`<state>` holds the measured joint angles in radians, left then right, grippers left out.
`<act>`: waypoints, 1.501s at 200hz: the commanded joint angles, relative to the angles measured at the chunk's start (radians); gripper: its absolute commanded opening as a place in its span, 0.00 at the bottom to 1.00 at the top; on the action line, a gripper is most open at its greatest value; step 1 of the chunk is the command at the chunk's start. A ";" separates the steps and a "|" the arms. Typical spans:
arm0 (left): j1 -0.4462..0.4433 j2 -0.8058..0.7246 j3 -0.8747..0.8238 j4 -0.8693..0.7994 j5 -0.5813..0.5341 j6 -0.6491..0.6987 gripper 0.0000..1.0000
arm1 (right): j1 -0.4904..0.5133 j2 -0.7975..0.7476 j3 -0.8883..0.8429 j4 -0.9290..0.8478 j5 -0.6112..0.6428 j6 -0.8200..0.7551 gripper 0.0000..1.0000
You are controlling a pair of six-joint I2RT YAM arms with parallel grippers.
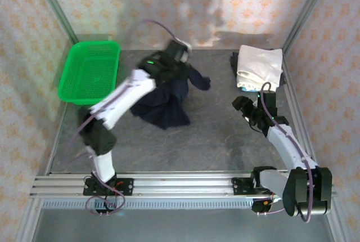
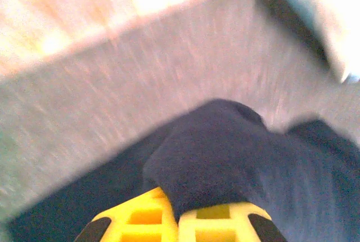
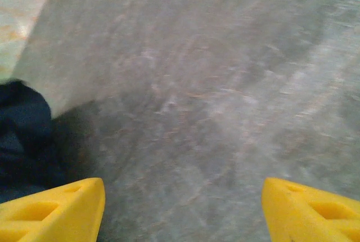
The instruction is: Fold and stack the t-shirts
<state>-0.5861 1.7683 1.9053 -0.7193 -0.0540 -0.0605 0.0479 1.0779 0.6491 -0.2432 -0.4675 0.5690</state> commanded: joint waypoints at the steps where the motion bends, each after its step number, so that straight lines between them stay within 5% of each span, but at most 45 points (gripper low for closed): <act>1: 0.045 -0.146 -0.028 0.082 0.048 0.041 0.00 | 0.068 0.021 0.092 0.068 -0.009 0.016 0.74; 37: 0.107 -0.423 -0.650 0.404 0.016 -0.099 0.01 | 0.184 0.100 0.144 0.075 0.044 -0.003 0.74; 50: 0.109 -0.522 -0.894 0.500 -0.034 -0.226 0.37 | 0.227 0.156 0.143 0.078 0.059 -0.006 0.74; 63: 0.108 -0.562 -1.045 0.537 0.003 -0.302 0.89 | 0.264 0.205 0.139 0.081 0.089 -0.012 0.73; 74: 0.108 -0.579 -1.102 0.501 -0.012 -0.351 1.00 | 0.290 0.250 0.144 0.074 0.101 -0.019 0.72; 127: 0.108 -0.660 -1.156 0.444 -0.077 -0.340 1.00 | 0.363 0.410 0.239 -0.032 0.272 -0.073 0.72; 154: 0.124 -0.511 -1.002 0.335 -0.166 -0.317 1.00 | 0.364 0.471 0.321 -0.053 0.341 -0.102 0.72; 191: 0.208 -0.207 -0.745 0.323 -0.059 -0.288 1.00 | 0.357 0.622 0.506 -0.097 0.393 -0.132 0.69; 225: 0.217 0.073 -0.487 0.221 0.011 -0.260 0.71 | 0.324 0.777 0.694 -0.149 0.405 -0.134 0.65; 236: 0.219 0.121 -0.457 0.206 0.027 -0.260 0.69 | 0.309 0.828 0.752 -0.167 0.393 -0.129 0.64; 255: 0.222 0.135 -0.465 0.217 0.052 -0.262 0.66 | 0.287 0.912 0.835 -0.174 0.340 -0.130 0.61; 282: 0.234 0.122 -0.510 0.230 0.054 -0.265 0.36 | 0.283 1.028 0.961 -0.232 0.341 -0.148 0.59; 300: 0.247 0.112 -0.525 0.242 0.076 -0.259 0.26 | 0.281 1.101 1.029 -0.251 0.330 -0.157 0.52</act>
<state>-0.3637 1.9236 1.4086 -0.4606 -0.0032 -0.3248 0.3260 2.0991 1.5921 -0.4164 -0.1303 0.4374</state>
